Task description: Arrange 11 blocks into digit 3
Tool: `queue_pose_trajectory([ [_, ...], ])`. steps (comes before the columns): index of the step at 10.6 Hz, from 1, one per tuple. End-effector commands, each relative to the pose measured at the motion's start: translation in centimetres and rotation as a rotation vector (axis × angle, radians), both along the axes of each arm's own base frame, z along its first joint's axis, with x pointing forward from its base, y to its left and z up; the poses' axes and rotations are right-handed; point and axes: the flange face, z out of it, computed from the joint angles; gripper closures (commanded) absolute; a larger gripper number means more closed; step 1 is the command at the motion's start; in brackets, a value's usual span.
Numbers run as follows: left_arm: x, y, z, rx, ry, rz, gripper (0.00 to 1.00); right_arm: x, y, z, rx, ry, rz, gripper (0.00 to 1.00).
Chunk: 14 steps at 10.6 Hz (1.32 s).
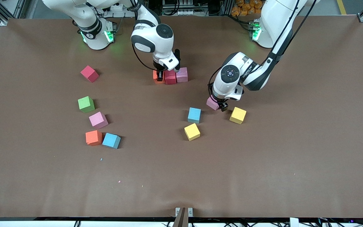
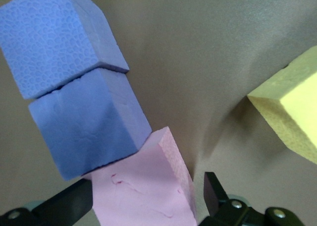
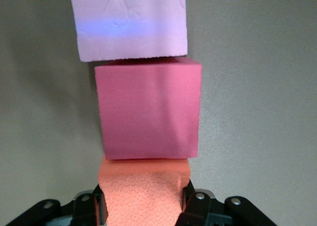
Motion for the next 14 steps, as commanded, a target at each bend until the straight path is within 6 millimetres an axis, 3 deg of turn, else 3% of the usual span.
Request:
queue_pose_trajectory([
  [1,1.6,0.3,2.5,0.007,-0.057,0.131,0.0,0.2,0.4,-0.4,-0.011,0.002,0.011,0.6],
  [2,2.2,0.5,3.4,0.002,-0.069,0.141,0.0,0.8,0.0,-0.4,-0.011,0.001,-0.002,0.01],
  [4,2.8,0.3,3.9,0.002,-0.055,0.159,0.0,1.1,-0.1,-0.3,-0.009,0.003,-0.018,0.0],
  [7,2.0,-0.6,2.3,-0.015,-0.014,0.191,0.0,2.5,-0.6,0.7,-0.03,-0.008,-0.045,0.0],
  [10,0.2,-2.5,0.3,-0.007,0.011,0.17,0.0,4.5,-1.3,3.4,-0.034,0.012,-0.12,0.0],
  [14,0.0,-2.4,-0.5,0.003,0.012,0.152,0.0,5.9,-1.7,6.0,-0.044,0.077,-0.171,0.0],
])
